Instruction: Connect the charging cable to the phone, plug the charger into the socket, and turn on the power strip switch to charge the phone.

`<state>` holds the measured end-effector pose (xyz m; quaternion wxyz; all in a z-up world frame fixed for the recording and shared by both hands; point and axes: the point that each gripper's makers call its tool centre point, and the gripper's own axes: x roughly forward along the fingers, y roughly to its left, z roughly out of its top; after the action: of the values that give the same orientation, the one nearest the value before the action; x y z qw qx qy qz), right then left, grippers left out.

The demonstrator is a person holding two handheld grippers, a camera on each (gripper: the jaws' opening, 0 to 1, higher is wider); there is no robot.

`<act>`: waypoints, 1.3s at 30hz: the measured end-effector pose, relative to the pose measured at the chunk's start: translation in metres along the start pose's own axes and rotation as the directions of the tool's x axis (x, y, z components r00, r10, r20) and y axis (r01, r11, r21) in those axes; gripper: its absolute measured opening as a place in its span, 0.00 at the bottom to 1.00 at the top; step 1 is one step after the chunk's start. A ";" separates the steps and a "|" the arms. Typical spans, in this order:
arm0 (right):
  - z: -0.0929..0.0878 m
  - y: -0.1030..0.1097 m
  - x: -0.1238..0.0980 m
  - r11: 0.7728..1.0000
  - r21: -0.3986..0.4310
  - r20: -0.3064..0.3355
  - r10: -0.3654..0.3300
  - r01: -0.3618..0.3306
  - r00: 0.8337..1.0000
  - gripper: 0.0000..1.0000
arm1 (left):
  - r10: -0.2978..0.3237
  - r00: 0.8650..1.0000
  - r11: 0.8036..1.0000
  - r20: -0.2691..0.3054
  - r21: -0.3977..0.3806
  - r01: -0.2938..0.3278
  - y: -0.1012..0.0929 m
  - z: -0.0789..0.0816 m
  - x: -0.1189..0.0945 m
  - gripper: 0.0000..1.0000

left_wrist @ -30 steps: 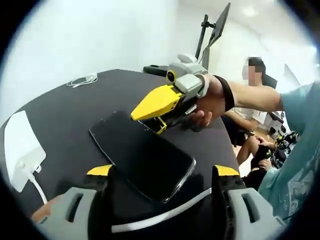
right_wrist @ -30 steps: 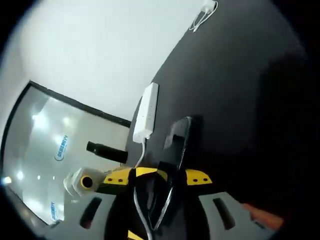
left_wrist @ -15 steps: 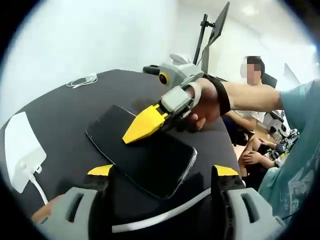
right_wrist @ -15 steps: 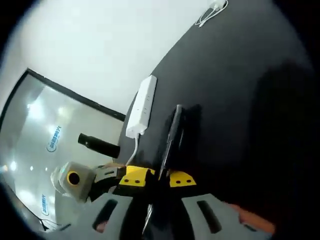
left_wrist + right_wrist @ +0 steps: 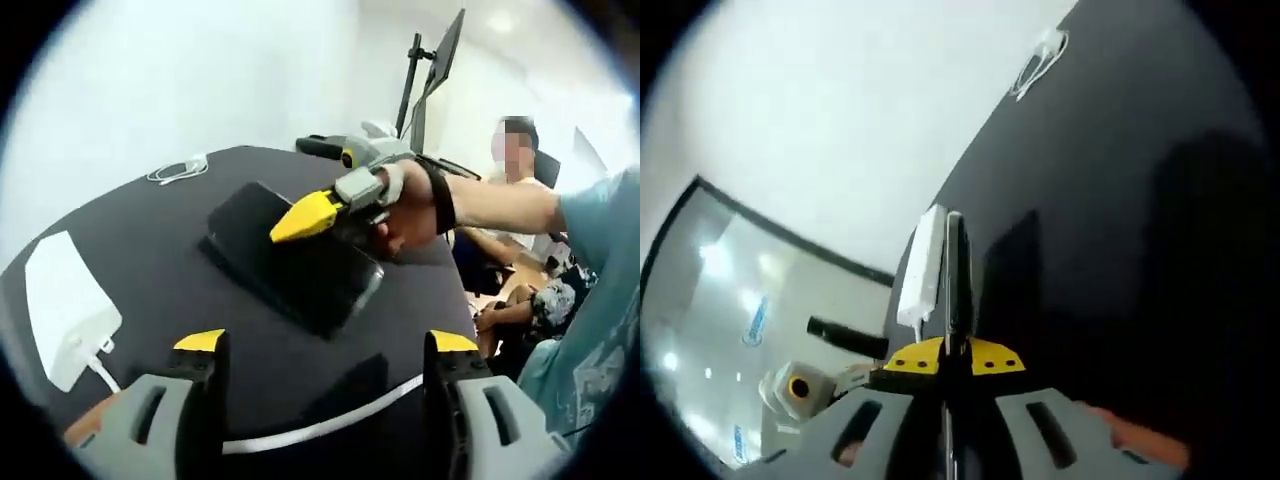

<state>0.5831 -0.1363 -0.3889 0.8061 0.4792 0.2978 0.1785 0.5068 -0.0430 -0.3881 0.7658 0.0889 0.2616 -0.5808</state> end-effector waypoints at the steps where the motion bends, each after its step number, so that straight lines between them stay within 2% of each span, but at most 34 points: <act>1: 0.008 -0.004 -0.002 1.000 0.020 0.025 -0.007 0.006 1.000 0.06 | 0.001 1.000 1.000 0.000 0.002 -0.001 0.000 0.001 0.000 0.74; 4: 0.037 -0.020 -0.012 0.996 0.087 0.126 -0.043 0.033 0.991 0.06 | 0.008 1.000 1.000 -0.011 0.014 -0.008 0.001 0.001 0.002 0.74; 6: 0.059 -0.030 -0.018 0.990 0.134 0.206 -0.070 0.042 0.976 0.06 | 0.010 1.000 1.000 -0.021 0.021 -0.010 0.002 0.001 0.005 0.74; 7: 0.072 -0.036 -0.022 0.984 0.172 0.259 -0.085 0.041 0.962 0.06 | 0.012 1.000 1.000 -0.024 0.025 -0.011 0.002 0.001 0.007 0.74; 9: 0.092 -0.045 -0.026 0.975 0.219 0.316 -0.097 0.027 0.944 0.06 | 0.009 0.999 1.000 -0.031 0.024 -0.008 0.003 0.001 0.009 0.74; 11: 0.107 -0.054 -0.029 0.966 0.257 0.353 -0.123 0.030 0.928 0.06 | 0.006 0.999 1.000 -0.038 0.027 -0.005 0.002 0.001 0.011 0.74; 14: 0.127 -0.060 -0.028 0.954 0.300 0.371 -0.117 0.001 0.921 0.06 | 0.005 0.999 0.999 -0.037 0.032 -0.004 0.002 0.003 0.011 0.74; 17: 0.145 -0.065 -0.026 0.955 0.296 0.400 -0.141 0.019 0.906 0.06 | 0.008 0.999 0.999 -0.035 0.033 -0.006 0.004 0.005 0.010 0.74; 20: 0.164 -0.071 -0.022 0.955 0.292 0.403 -0.169 0.049 0.899 0.06 | 0.014 0.999 0.999 -0.031 0.032 -0.013 0.006 0.006 0.010 0.74; 23: 0.174 -0.081 -0.020 0.954 0.286 0.417 -0.210 0.092 0.884 0.06 | 0.013 1.000 0.999 -0.024 0.032 -0.012 0.006 0.009 0.009 0.74; 25: 0.177 -0.098 -0.019 0.941 0.305 0.399 -0.267 0.147 0.877 0.06 | 0.011 1.000 0.999 -0.019 0.034 -0.010 0.006 0.012 0.008 0.74; 27: 0.175 -0.105 -0.020 0.923 0.358 0.393 -0.286 0.142 0.874 0.07 | 0.011 1.000 0.999 -0.013 0.039 -0.010 0.006 0.016 0.008 0.74; 28: 0.177 -0.099 -0.020 0.936 0.324 0.404 -0.272 0.142 0.874 0.08 | 0.011 1.000 0.999 -0.011 0.041 -0.011 0.007 0.018 0.008 0.74; 29: 0.176 -0.105 -0.023 0.941 0.260 0.403 -0.311 0.219 0.861 0.12 | 0.010 1.000 0.999 -0.009 0.041 -0.010 0.009 0.019 0.008 0.74; 30: 0.175 -0.106 -0.024 0.939 0.232 0.401 -0.331 0.255 0.854 0.15 | 0.009 1.000 0.999 -0.007 0.042 -0.008 0.009 0.021 0.008 0.74; 34: 0.176 -0.096 -0.030 0.942 0.232 0.409 -0.321 0.243 0.854 0.27 | 0.016 1.000 0.999 0.000 0.041 -0.016 0.016 0.025 0.009 0.74; 37: 0.185 -0.091 -0.041 0.944 0.207 0.449 -0.326 0.258 0.832 0.42 | 0.014 1.000 0.999 0.008 0.037 -0.014 0.017 0.028 0.010 0.74; 38: 0.188 -0.088 -0.043 0.946 0.199 0.441 -0.319 0.255 0.839 0.46 | 0.014 1.000 0.999 0.010 0.037 -0.014 0.018 0.028 0.010 0.74; 39: 0.190 -0.089 -0.046 0.943 0.186 0.438 -0.331 0.276 0.836 0.48 | 0.015 1.000 0.999 0.010 0.039 -0.015 0.020 0.029 0.012 0.74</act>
<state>0.6722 -0.3317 -0.3835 0.8425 0.5003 0.1789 -0.0885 0.5362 -0.0596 -0.3726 0.7695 0.1029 0.2458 -0.5805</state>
